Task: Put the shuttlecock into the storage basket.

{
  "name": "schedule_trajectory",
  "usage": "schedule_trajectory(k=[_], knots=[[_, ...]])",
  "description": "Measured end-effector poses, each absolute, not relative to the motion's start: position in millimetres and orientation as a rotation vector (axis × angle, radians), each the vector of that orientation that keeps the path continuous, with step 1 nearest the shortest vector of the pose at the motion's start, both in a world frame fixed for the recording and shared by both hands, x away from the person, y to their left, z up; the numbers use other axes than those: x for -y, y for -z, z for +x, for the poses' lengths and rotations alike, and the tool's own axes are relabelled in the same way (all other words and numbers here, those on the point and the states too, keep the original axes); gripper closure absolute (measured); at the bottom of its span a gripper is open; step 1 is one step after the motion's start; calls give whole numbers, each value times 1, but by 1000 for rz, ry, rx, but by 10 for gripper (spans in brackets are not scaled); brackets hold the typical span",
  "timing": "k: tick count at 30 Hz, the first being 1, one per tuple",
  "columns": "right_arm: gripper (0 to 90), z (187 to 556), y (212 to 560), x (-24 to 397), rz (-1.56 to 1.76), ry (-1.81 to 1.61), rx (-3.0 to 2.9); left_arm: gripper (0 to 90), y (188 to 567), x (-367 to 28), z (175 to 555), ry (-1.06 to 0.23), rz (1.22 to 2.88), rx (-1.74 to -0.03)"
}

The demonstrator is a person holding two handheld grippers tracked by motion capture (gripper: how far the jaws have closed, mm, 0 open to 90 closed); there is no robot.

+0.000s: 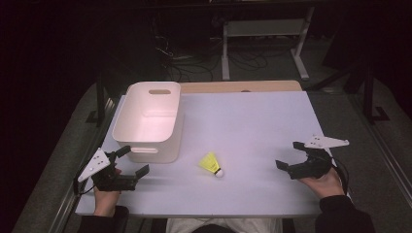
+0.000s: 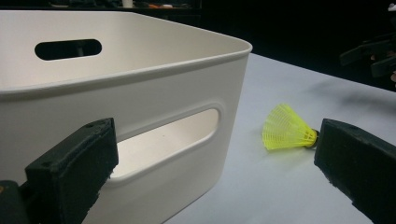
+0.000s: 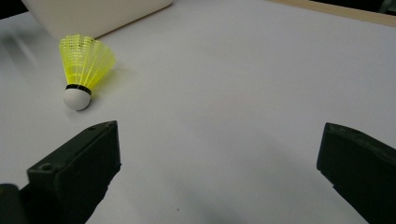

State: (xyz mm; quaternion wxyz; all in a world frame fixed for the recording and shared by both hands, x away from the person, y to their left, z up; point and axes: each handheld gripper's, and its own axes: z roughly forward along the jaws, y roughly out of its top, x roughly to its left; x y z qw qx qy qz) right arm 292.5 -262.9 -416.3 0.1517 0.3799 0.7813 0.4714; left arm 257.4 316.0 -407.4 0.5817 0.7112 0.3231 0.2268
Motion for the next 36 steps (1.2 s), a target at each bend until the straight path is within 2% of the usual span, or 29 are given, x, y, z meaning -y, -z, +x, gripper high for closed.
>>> schedule_trajectory(k=[36], knots=[[0,297,404,252,1069,-1301,-2316,0,408,-317,255,-535,1669,-760]])
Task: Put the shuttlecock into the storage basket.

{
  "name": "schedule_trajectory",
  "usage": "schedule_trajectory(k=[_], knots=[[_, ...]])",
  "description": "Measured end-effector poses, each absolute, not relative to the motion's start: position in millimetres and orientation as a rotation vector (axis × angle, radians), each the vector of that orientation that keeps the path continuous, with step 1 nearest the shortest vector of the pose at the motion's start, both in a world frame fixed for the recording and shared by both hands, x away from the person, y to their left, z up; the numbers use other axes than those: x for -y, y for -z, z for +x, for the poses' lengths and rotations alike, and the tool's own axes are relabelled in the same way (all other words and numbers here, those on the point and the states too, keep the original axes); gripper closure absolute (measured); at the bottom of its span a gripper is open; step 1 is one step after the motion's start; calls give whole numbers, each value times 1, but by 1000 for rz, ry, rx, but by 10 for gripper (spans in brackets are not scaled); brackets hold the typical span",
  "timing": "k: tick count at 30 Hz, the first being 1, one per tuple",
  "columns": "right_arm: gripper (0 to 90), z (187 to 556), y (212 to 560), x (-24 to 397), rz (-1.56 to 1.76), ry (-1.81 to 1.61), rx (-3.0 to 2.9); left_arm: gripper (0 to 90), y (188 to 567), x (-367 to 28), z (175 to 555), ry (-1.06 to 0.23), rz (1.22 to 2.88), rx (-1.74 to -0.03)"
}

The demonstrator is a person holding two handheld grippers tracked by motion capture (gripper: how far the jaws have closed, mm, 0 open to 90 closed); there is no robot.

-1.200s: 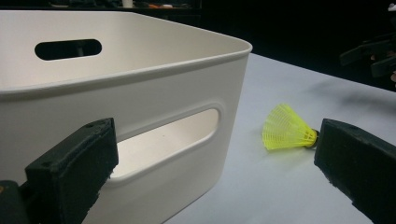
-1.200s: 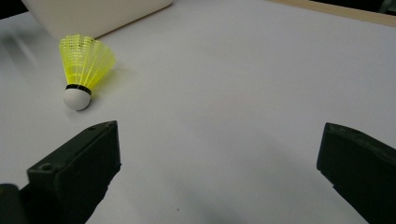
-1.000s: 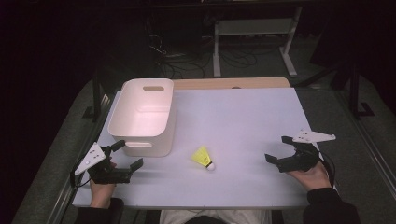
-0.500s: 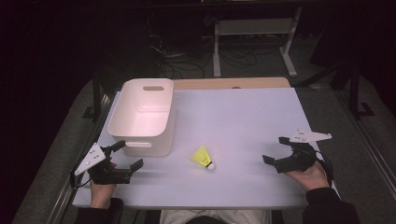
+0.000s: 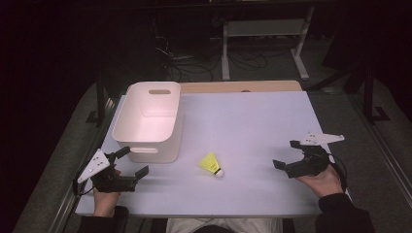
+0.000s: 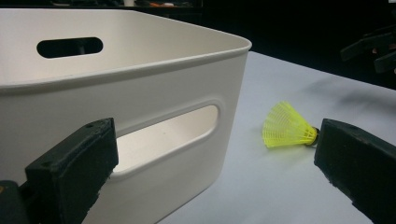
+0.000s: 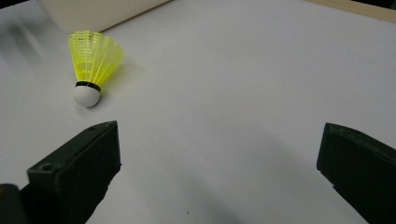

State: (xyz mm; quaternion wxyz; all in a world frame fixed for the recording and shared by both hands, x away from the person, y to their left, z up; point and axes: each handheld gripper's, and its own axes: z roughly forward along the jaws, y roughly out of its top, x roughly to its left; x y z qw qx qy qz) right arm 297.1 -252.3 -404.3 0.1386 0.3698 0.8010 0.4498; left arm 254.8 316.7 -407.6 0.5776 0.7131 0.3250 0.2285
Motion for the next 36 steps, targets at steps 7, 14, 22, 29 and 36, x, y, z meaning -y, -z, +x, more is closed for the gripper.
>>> schedule_trajectory(k=[7,14,22,29,36], knots=[[0,302,399,246,1062,-1284,-2342,0,408,-317,255,-534,1672,-760],[0,304,395,243,1057,-1263,-2372,0,408,-317,254,-533,1674,-759],[0,304,391,240,1043,-1255,-2382,0,408,-317,254,-533,1675,-758],[0,305,383,233,1019,-1236,-2404,0,408,-317,254,-534,1675,-758],[0,306,379,227,1004,-1229,-2421,0,408,-317,254,-535,1675,-758]])
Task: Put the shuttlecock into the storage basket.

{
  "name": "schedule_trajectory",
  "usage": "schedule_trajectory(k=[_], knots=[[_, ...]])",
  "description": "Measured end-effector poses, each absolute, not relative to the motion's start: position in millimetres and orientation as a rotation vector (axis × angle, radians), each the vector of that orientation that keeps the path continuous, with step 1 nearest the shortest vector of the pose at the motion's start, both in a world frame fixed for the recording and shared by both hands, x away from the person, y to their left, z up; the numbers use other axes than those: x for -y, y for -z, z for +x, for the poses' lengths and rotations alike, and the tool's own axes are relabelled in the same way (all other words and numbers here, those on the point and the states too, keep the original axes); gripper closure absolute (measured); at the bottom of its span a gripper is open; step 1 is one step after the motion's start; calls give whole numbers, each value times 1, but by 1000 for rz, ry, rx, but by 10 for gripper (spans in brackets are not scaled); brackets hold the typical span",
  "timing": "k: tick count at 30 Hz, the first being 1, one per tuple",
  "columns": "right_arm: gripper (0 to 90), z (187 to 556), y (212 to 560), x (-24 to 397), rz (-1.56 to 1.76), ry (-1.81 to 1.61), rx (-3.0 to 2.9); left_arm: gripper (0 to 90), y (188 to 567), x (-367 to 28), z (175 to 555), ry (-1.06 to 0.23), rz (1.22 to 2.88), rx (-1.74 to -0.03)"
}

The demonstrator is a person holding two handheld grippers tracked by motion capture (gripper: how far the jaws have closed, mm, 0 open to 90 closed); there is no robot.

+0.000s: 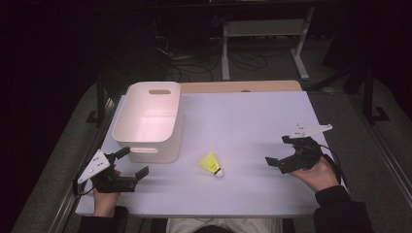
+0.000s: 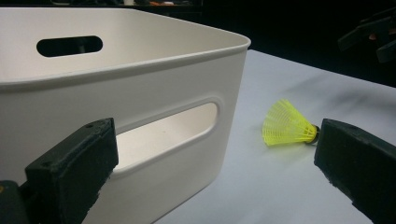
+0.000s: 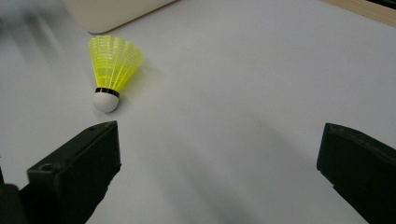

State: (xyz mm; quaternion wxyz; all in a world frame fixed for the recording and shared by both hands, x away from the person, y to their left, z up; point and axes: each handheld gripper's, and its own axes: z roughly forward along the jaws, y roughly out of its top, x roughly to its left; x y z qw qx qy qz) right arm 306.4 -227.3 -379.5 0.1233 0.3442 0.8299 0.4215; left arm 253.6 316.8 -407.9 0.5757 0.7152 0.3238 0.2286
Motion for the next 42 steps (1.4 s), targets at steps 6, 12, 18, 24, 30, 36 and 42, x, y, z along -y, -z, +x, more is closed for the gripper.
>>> schedule_trajectory(k=[6,12,18,24,30,36,42], knots=[[0,308,376,221,988,-1220,-2436,0,408,-317,254,-534,1676,-758],[0,311,372,211,955,-1208,-2461,0,408,-317,254,-535,1678,-756],[0,312,371,204,935,-1205,-2483,0,408,-317,254,-534,1678,-755],[0,315,372,197,925,-1193,-2513,0,408,-316,254,-534,1679,-753],[0,317,373,188,905,-1183,-2541,0,408,-316,254,-530,1676,-753],[0,321,372,178,881,-1178,-2567,0,408,-316,254,-528,1672,-753],[0,323,369,172,863,-1177,-2575,0,408,-316,254,-527,1672,-751]])
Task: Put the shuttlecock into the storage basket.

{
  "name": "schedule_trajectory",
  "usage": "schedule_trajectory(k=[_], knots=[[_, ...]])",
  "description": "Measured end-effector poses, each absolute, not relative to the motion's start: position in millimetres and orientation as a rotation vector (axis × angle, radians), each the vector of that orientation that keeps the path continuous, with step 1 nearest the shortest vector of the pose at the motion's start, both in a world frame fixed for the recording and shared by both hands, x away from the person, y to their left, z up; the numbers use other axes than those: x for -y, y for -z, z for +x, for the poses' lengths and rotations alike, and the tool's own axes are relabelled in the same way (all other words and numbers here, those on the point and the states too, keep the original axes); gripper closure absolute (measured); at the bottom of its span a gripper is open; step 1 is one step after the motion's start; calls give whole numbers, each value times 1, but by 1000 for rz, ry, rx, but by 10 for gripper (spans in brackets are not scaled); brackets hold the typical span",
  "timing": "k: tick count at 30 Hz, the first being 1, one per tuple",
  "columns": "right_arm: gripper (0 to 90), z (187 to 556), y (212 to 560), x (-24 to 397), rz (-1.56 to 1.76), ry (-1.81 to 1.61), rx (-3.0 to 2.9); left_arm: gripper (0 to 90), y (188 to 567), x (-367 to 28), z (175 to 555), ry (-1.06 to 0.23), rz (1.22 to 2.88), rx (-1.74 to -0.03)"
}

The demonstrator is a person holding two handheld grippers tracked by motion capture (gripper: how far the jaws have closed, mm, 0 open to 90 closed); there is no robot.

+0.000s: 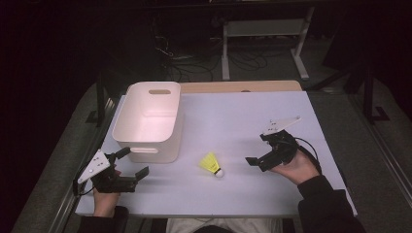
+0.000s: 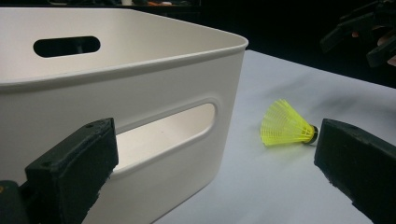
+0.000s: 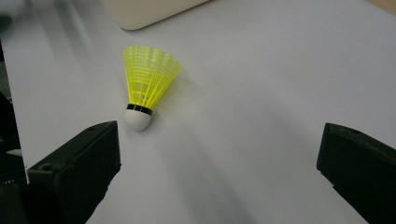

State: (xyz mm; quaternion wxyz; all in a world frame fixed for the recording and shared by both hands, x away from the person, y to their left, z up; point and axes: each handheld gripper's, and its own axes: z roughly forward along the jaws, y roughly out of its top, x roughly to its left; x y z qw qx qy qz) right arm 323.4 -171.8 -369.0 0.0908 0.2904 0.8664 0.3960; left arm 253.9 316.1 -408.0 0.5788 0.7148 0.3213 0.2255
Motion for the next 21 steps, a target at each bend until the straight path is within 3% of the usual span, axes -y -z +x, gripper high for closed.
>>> schedule_trajectory(k=[21], knots=[[0,331,371,149,827,-1151,-2649,0,408,-316,254,-524,1678,-751]])
